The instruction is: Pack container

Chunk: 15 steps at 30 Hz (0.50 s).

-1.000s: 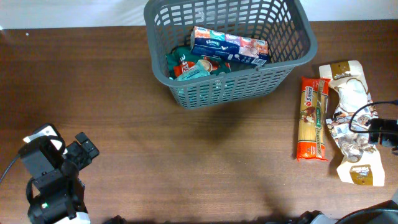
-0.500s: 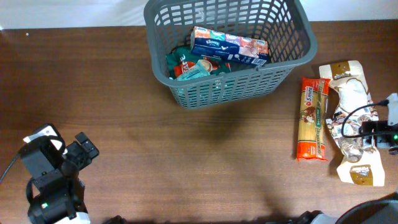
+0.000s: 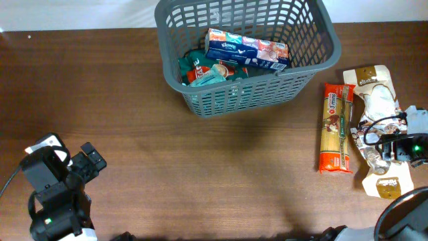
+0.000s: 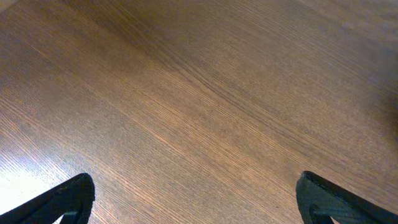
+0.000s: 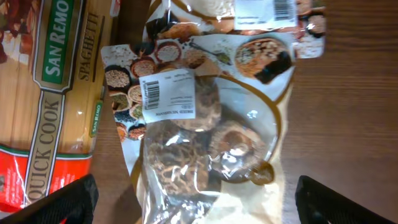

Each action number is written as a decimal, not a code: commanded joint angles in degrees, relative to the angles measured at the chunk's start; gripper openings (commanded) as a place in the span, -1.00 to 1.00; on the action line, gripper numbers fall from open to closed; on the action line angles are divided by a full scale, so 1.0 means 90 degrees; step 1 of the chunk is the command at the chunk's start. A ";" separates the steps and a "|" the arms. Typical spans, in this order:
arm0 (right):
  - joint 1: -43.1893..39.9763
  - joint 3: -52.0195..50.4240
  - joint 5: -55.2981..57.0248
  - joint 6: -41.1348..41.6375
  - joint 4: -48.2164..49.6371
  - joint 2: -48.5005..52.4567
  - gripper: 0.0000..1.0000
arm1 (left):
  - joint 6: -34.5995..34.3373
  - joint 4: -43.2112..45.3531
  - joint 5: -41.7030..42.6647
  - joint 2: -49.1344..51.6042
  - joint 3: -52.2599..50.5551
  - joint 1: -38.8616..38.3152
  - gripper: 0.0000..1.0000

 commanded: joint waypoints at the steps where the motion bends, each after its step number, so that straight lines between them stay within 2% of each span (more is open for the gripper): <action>1: 0.0002 -0.0092 -0.0328 -0.0070 0.0049 0.0272 0.98 | 0.0017 -0.0010 -0.0002 -0.0005 -0.0024 -0.0032 0.99; 15: 0.0005 -0.0095 -0.0401 -0.0019 0.0146 0.0432 0.98 | 0.0017 -0.0010 -0.0121 -0.0005 -0.0024 -0.0032 0.99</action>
